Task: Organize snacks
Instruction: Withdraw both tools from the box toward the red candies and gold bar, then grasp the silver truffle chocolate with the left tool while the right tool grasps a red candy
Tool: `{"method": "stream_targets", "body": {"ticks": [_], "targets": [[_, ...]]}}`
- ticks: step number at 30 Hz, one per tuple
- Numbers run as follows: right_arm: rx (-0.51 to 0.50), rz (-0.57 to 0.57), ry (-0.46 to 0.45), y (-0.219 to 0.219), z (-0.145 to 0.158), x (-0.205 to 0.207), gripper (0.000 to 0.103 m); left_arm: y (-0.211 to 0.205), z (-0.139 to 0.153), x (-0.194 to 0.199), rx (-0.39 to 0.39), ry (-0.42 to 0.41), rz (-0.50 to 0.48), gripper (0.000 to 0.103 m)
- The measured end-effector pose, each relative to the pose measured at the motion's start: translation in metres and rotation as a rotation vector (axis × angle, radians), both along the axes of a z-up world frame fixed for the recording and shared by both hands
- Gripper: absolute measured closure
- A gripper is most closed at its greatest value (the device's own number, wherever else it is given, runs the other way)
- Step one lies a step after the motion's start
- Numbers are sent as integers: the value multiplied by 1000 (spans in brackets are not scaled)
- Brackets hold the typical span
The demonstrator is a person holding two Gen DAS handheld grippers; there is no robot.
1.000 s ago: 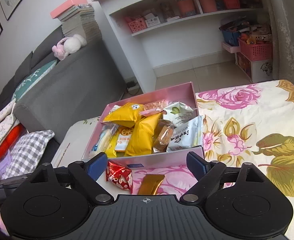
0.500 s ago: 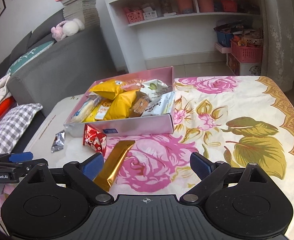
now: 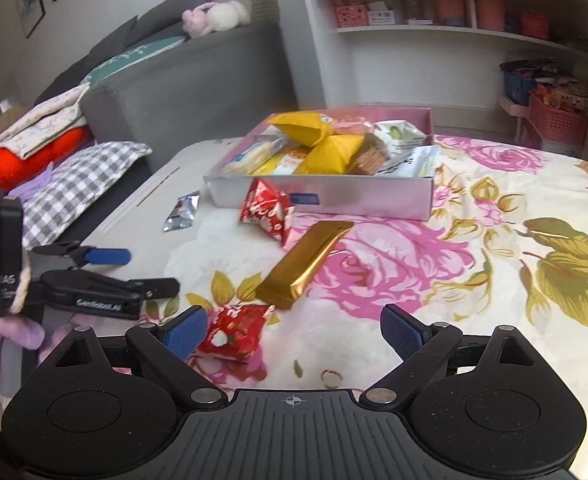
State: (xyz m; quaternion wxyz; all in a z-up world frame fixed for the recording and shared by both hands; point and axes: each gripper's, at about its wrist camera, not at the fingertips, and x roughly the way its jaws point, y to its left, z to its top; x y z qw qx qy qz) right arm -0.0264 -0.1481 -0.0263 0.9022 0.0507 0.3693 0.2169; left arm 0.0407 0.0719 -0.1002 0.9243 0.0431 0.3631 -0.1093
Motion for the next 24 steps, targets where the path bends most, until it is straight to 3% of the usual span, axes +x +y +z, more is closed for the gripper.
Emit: {"method": "stream_targets", "body": {"ticks": [7, 14, 19, 24], "targets": [[-56, 97, 2, 37, -12, -4, 8, 2, -4, 11, -9, -46, 25, 0], [-76, 91, 12, 52, -21, 4, 12, 6, -5, 27, -12, -45, 26, 0], [-75, 94, 30, 54, -24, 10, 34, 10, -4, 41, -17, -48, 60, 5], [-75, 98, 50, 53, -27, 13, 54, 12, 0, 48, -31, -48, 99, 22]]}}
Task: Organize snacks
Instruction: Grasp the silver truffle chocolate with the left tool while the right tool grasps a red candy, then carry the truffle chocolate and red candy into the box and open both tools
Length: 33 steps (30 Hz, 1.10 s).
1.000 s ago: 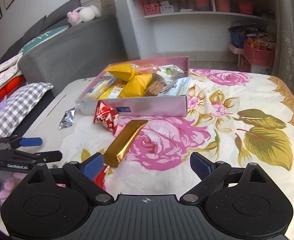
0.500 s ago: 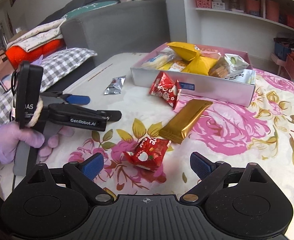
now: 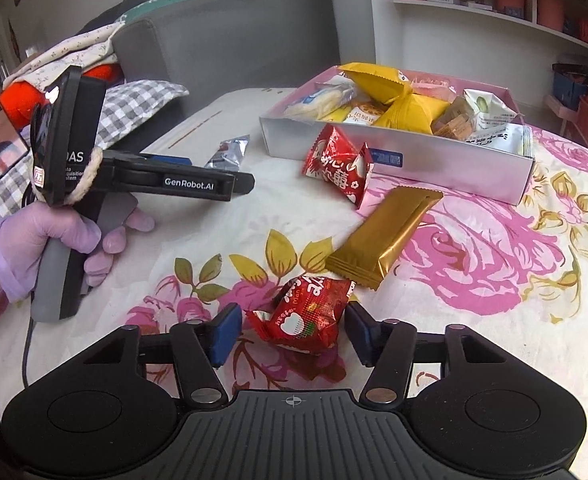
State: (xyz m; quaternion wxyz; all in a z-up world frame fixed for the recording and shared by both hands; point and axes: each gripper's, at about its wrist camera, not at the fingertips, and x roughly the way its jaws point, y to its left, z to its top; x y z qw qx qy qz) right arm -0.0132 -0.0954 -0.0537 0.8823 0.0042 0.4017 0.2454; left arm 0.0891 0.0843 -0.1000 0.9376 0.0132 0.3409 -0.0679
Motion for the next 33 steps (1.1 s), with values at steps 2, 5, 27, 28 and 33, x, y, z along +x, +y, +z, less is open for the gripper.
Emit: {"method": "stream_targets", "body": {"ticks": [2, 5, 27, 28, 33], "targets": [[6, -3, 1, -1, 1, 1, 57, 1, 1, 3, -3, -1, 15, 28], [16, -12, 6, -4, 3, 3, 63, 1, 3, 6, -6, -2, 32, 44], [107, -65, -27, -17, 31, 16, 73, -2, 21, 10, -60, 52, 30, 71], [108, -71, -33, -18, 33, 17, 73, -1, 22, 9, -65, 53, 31, 71], [134, -122, -50, -23, 41, 26, 73, 2, 32, 7, -107, 50, 27, 71]]}}
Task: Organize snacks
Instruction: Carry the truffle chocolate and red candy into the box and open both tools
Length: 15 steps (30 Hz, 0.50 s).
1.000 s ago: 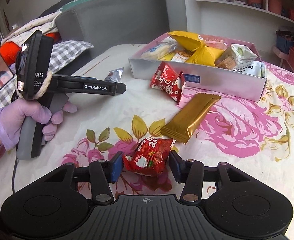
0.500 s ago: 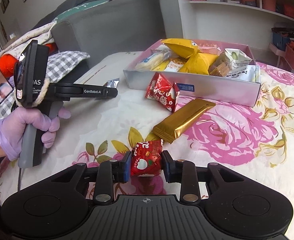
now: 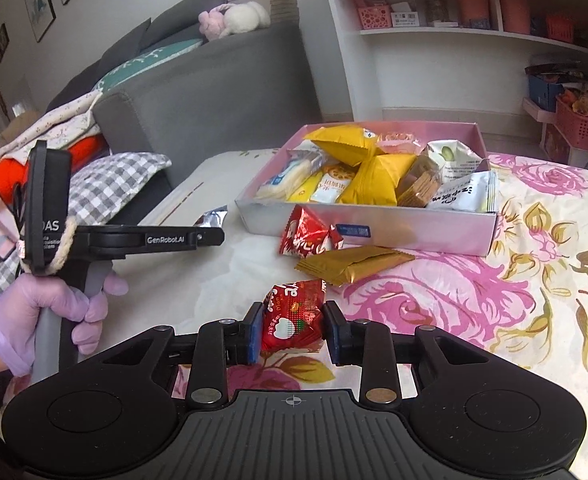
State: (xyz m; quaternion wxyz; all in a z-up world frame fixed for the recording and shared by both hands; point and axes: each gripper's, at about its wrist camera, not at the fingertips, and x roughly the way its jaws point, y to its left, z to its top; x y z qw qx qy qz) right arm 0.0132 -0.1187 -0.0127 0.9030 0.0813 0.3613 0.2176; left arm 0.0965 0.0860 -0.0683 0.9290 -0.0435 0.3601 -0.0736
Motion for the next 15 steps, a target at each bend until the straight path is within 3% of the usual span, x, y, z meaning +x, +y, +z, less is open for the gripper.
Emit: {"method": "stream_targets", "body": {"ticks": [15], "targets": [[119, -159, -22, -30, 24, 41, 73, -9, 29, 7, -116, -36, -37, 71]]}}
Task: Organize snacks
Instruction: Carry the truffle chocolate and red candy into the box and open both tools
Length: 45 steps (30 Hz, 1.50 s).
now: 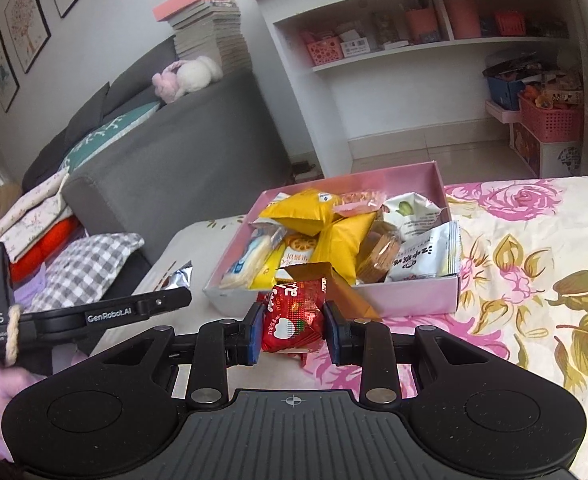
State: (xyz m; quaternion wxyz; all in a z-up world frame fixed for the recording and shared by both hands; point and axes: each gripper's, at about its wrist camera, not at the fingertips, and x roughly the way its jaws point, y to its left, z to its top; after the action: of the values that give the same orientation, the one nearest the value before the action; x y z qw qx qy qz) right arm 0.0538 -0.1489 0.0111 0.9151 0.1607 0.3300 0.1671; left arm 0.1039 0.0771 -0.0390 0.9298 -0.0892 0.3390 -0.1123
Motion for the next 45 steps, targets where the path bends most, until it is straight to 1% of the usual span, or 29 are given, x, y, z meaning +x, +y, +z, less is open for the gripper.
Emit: {"method": "stream_targets", "body": {"ticks": [4, 8, 11, 15, 22, 25, 28, 33, 37, 45], "targets": [[16, -46, 5, -7, -1, 13, 73, -11, 6, 6, -18, -15, -33, 71], [15, -101, 10, -14, -4, 27, 73, -30, 10, 15, -30, -11, -75, 71], [30, -151, 27, -22, -9, 38, 73, -44, 7, 22, -23, -3, -101, 71], [73, -199, 55, -32, -16, 49, 73, -56, -1, 30, -11, 3, -108, 71], [70, -223, 69, -35, -22, 64, 73, -54, -2, 42, -27, 2, -85, 71], [74, -226, 79, -35, -26, 74, 73, -56, -3, 54, -40, 28, -113, 71], [46, -222, 81, -32, -30, 86, 73, -63, -7, 63, -10, 46, -143, 71], [35, -243, 102, -35, -42, 107, 73, -69, -18, 76, 13, 71, -138, 71], [48, -246, 98, -36, -46, 117, 73, -73, -20, 81, 23, 60, -145, 71], [49, -247, 82, -37, -51, 128, 72, -71, -24, 85, 11, 38, -126, 71]]}}
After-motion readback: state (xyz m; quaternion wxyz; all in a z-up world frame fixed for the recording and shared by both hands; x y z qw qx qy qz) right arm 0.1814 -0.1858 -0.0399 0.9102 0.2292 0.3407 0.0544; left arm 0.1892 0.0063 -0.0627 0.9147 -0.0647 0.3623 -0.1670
